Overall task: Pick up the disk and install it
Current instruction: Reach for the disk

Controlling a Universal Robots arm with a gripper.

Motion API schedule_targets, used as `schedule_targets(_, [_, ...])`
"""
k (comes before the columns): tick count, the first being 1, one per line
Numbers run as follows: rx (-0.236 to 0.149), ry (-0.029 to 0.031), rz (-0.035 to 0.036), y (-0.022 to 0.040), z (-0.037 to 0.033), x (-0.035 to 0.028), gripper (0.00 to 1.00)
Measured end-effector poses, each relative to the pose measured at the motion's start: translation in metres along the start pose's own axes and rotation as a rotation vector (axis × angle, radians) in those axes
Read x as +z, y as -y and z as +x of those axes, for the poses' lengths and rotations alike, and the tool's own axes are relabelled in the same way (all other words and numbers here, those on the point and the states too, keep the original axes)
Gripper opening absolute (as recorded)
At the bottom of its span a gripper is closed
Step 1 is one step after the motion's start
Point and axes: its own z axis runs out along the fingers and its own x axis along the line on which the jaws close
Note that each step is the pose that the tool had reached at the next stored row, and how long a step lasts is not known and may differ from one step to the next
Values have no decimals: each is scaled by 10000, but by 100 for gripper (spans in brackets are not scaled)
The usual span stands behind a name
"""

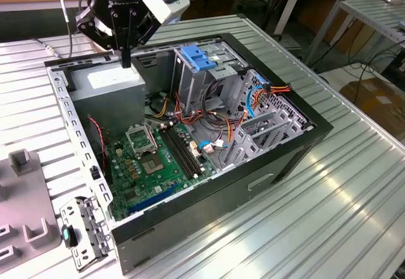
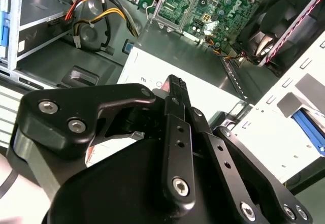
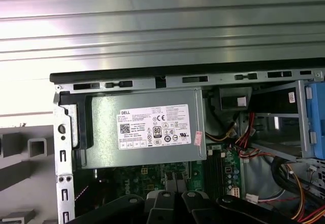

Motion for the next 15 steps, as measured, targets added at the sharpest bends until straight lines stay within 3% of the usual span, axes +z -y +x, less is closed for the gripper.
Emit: schedule_targets(15, [1, 0, 0, 6, 79, -2, 11])
